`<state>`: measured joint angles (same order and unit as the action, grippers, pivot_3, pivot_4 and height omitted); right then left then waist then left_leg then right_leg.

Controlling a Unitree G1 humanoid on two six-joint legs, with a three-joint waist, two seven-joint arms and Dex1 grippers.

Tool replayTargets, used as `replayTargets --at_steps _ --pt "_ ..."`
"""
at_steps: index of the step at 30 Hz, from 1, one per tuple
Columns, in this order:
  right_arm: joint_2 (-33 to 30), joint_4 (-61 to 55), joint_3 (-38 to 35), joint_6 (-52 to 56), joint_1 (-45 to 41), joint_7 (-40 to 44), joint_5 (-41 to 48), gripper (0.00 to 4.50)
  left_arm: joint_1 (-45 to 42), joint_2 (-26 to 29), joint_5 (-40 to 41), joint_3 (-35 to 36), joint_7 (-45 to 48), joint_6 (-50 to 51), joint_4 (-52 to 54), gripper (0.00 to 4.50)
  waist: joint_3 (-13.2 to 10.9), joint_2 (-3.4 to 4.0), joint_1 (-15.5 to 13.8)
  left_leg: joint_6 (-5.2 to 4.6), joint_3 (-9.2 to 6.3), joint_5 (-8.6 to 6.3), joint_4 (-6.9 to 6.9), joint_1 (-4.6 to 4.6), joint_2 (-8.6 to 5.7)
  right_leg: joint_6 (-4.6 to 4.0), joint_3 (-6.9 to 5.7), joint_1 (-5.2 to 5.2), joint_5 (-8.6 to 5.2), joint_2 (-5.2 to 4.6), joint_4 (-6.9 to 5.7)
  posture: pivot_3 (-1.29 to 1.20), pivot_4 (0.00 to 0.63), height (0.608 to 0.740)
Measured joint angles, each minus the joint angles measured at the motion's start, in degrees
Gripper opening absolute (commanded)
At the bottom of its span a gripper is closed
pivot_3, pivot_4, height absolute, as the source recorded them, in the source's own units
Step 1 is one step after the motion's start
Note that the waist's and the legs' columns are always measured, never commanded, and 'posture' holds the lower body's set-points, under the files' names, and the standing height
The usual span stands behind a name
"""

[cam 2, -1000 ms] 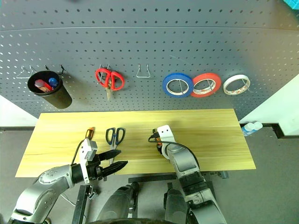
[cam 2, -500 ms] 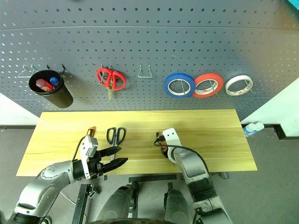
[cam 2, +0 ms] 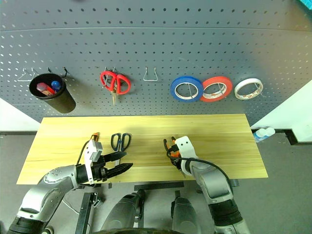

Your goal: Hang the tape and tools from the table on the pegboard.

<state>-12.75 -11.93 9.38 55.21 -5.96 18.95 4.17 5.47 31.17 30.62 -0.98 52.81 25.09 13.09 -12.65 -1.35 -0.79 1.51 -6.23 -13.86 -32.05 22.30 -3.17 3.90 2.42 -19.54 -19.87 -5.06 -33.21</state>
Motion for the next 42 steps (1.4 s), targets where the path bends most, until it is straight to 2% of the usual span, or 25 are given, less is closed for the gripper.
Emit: replayTargets --at_steps 14,31,36,42 --pt "-4.22 -4.22 -6.90 -9.10 4.61 7.29 7.46 2.11 -6.70 -0.24 -1.46 -0.41 3.61 -2.21 -7.72 3.32 0.29 0.00 0.12 0.09 -0.01 0.12 -0.01 0.00 -0.01 0.39 -0.07 -0.04 0.21 0.01 -0.01 0.00 0.243 0.738" --pt "-5.01 -10.89 -14.73 -13.96 5.14 16.23 24.43 2.11 -11.84 -2.14 -2.89 -0.41 6.85 -5.78 -15.37 3.32 0.84 -0.07 0.23 0.19 -0.01 0.24 -0.05 0.08 -0.01 1.08 -0.10 -0.12 0.59 0.01 -0.01 -0.03 0.201 0.738" --pt "-5.87 -11.78 -15.38 -14.69 3.03 17.81 28.43 2.11 -13.26 -2.71 -3.59 -0.41 7.09 -6.85 -17.57 3.32 1.10 -0.24 0.50 0.26 -0.01 0.29 -0.06 0.08 -0.01 1.29 -0.11 -0.14 0.70 0.01 -0.01 -0.04 0.188 0.738" --pt "-5.57 -13.32 -15.68 -16.31 -4.02 16.75 31.03 2.11 -15.06 -3.52 -4.19 -0.40 7.62 -7.97 -19.38 3.32 1.46 -0.17 0.57 0.53 -0.03 0.47 -0.05 0.18 -0.01 1.76 -0.18 -0.32 0.94 0.02 -0.12 -0.04 0.169 0.738"
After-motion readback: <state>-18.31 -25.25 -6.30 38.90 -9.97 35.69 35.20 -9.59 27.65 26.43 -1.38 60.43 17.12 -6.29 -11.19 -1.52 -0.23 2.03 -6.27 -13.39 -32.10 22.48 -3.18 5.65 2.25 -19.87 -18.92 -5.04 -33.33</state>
